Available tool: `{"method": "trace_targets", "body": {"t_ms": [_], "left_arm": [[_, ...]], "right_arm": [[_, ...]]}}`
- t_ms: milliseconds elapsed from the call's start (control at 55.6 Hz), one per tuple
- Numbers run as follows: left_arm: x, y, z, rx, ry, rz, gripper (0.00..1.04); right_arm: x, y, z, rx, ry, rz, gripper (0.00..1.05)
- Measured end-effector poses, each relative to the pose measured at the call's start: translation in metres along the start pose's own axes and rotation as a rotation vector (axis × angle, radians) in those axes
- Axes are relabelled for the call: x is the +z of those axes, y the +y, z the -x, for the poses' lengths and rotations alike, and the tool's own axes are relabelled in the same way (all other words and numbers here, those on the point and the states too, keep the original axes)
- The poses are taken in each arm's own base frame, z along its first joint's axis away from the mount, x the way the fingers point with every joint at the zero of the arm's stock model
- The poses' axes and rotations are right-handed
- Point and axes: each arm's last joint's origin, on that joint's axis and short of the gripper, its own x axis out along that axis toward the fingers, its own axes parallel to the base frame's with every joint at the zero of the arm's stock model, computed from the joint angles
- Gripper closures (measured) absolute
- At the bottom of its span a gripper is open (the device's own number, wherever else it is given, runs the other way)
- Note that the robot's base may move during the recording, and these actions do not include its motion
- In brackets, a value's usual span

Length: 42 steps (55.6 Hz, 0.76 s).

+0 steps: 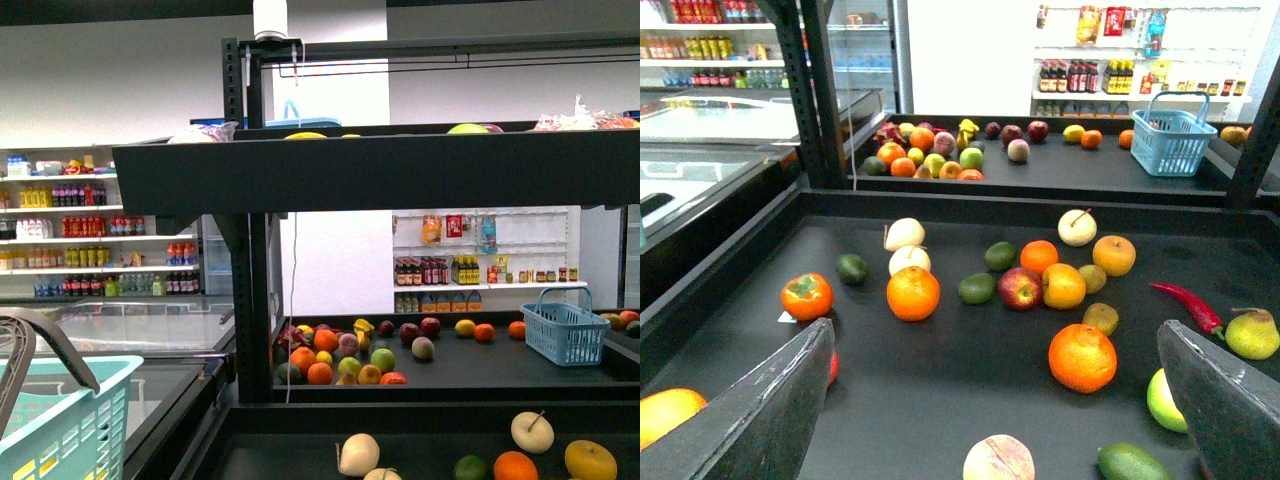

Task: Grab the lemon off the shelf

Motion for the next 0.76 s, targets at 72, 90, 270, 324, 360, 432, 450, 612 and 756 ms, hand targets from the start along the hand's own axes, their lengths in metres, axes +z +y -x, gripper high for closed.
{"method": "trace_targets", "body": {"t_ms": [72, 90, 270, 324, 360, 432, 450, 612, 756], "left_arm": [[0.0000, 0.0000, 0.0000, 0.000, 0.000, 0.000, 0.08], [0.0000, 0.0000, 0.0000, 0.000, 0.000, 0.000, 0.08], [0.0000, 0.0000, 0.0000, 0.000, 0.000, 0.000, 0.08], [0.0000, 0.0000, 0.0000, 0.000, 0.000, 0.000, 0.08], [0.0000, 0.0000, 0.0000, 0.000, 0.000, 0.000, 0.08], [0.0000, 0.0000, 0.0000, 0.000, 0.000, 0.000, 0.08], [0.0000, 0.0000, 0.0000, 0.000, 0.000, 0.000, 0.08], [0.0000, 0.0000, 0.0000, 0.000, 0.000, 0.000, 0.08], [0.0000, 0.0000, 0.0000, 0.000, 0.000, 0.000, 0.08]], "right_arm": [[0.0000, 0.0000, 0.0000, 0.000, 0.000, 0.000, 0.07], [0.0000, 0.0000, 0.0000, 0.000, 0.000, 0.000, 0.07], [0.0000, 0.0000, 0.0000, 0.000, 0.000, 0.000, 0.07], [0.0000, 0.0000, 0.0000, 0.000, 0.000, 0.000, 0.07], [0.0000, 0.0000, 0.0000, 0.000, 0.000, 0.000, 0.07], [0.0000, 0.0000, 0.0000, 0.000, 0.000, 0.000, 0.07], [0.0000, 0.0000, 0.0000, 0.000, 0.000, 0.000, 0.07], [0.0000, 0.0000, 0.0000, 0.000, 0.000, 0.000, 0.07], [0.0000, 0.0000, 0.0000, 0.000, 0.000, 0.000, 0.07]]}}
